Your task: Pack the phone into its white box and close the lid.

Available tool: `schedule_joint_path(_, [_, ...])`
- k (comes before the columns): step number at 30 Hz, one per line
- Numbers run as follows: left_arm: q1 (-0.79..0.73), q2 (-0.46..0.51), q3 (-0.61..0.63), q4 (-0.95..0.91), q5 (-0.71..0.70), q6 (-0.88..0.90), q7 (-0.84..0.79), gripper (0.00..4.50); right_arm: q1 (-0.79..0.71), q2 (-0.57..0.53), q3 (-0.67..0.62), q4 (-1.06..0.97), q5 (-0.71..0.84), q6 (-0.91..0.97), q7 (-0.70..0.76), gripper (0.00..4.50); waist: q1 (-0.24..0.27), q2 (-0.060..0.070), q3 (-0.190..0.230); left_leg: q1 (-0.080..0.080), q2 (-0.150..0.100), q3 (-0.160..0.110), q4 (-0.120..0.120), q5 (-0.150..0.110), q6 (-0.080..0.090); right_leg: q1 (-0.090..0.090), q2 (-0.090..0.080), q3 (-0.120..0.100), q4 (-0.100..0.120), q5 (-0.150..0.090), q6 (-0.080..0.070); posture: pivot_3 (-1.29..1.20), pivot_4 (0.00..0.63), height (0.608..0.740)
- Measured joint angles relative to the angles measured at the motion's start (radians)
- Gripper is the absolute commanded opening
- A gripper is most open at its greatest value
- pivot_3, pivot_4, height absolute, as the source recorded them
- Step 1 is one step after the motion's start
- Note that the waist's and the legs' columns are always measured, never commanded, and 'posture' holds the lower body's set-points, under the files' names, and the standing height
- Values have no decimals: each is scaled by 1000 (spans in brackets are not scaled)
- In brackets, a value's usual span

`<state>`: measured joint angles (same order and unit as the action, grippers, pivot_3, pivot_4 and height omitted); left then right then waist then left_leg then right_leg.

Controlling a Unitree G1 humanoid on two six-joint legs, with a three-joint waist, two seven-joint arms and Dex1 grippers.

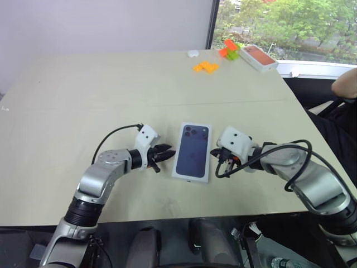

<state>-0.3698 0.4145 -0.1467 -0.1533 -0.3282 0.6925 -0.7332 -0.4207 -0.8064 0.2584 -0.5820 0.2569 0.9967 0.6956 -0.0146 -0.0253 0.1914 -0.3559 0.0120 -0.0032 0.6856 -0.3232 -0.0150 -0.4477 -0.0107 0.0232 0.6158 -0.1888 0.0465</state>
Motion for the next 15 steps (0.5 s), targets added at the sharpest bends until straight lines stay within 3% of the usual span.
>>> schedule_joint_path(8, [3, -2, 32, -19, -59, 27, -15, 1451, 14, -33, -18, -4, 6, -8, 28, 0, 0, 0, 0, 0, 0, 0, 0, 0, 0, 0, 0, 0, -1, 0, 0, 0, 150, 740])
schedule_joint_path(15, [-68, 7, 151, -3, -144, 64, -8, 1451, 67, -102, -127, -14, 39, -81, 94, 0, 0, -1, 0, 1, 0, 0, 0, 0, 0, 1, 0, -1, -1, 0, 0, 0, 150, 740])
